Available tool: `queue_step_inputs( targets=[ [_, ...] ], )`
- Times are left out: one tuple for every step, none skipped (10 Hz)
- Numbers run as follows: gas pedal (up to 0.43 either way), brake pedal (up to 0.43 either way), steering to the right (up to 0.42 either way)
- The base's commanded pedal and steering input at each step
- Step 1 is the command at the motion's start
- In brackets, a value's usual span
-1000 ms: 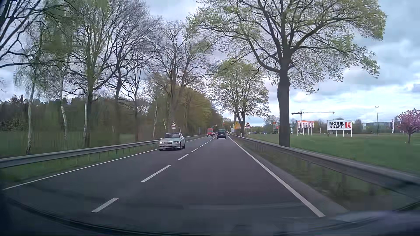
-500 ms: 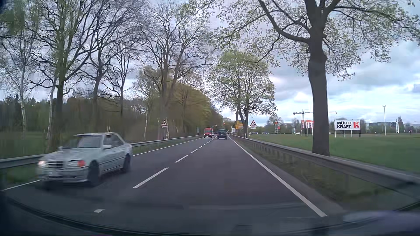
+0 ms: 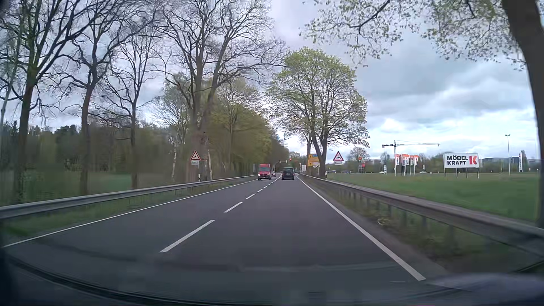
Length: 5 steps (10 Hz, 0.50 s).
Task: Follow the waypoints while adhering to traffic rules and regulations
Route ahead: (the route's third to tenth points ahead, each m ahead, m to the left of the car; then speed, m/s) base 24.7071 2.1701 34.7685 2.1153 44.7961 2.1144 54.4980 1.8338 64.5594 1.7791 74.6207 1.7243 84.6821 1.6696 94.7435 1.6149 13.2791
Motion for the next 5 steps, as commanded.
queue_step_inputs(
  targets=[
    [0.067,0.000,-0.002],
    [0.067,0.000,-0.002],
    [0.079,0.000,-0.002],
    [0.079,0.006,-0.002],
    [0.079,0.000,-0.002]
  ],
)
